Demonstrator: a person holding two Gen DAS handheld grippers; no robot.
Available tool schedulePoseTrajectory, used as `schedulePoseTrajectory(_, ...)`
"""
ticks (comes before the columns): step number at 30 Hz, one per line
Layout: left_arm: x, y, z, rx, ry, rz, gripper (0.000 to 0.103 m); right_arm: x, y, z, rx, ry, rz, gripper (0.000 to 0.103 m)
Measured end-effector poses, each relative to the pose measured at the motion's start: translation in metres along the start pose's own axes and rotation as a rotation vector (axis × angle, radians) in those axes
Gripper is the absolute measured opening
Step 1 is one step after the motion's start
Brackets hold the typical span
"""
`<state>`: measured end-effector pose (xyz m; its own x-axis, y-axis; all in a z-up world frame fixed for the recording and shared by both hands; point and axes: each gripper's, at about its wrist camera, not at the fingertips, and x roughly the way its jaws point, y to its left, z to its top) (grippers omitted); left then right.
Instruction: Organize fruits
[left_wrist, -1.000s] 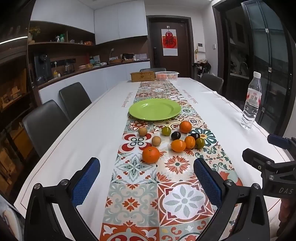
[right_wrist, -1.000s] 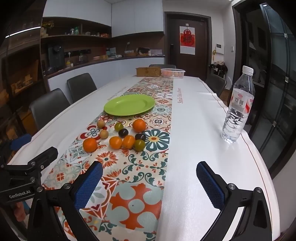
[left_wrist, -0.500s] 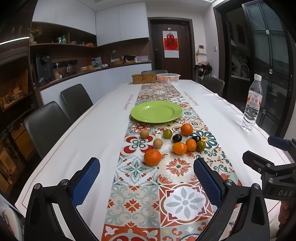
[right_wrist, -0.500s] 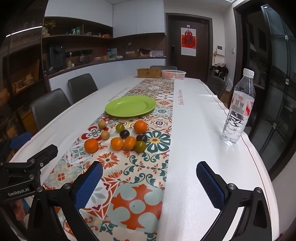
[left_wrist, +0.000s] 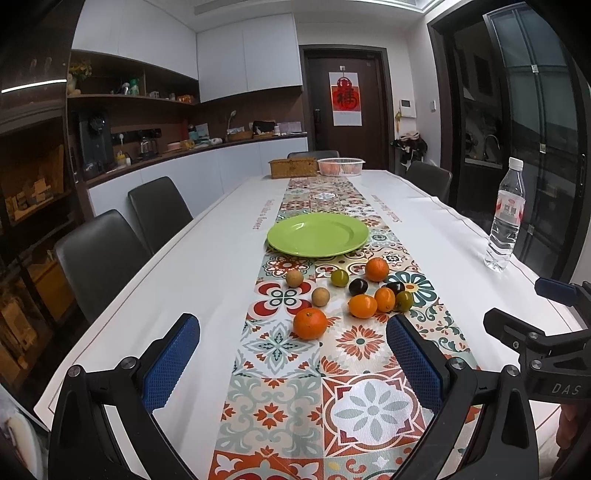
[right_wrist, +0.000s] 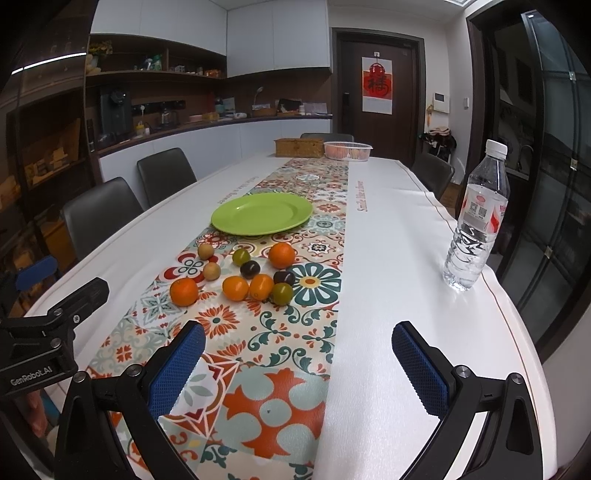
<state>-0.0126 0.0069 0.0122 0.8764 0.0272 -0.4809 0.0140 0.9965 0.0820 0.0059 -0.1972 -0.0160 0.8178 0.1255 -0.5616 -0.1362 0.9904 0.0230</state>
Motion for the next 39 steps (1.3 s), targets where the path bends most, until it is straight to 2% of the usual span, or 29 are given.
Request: schedulePoseTrajectory(39, -0.008, 0.001, 0.002, 0.005, -0.026, 0.002, 0.103, -0.010, 0.002, 0.008, -0.008, -0.017, 0.002, 0.102)
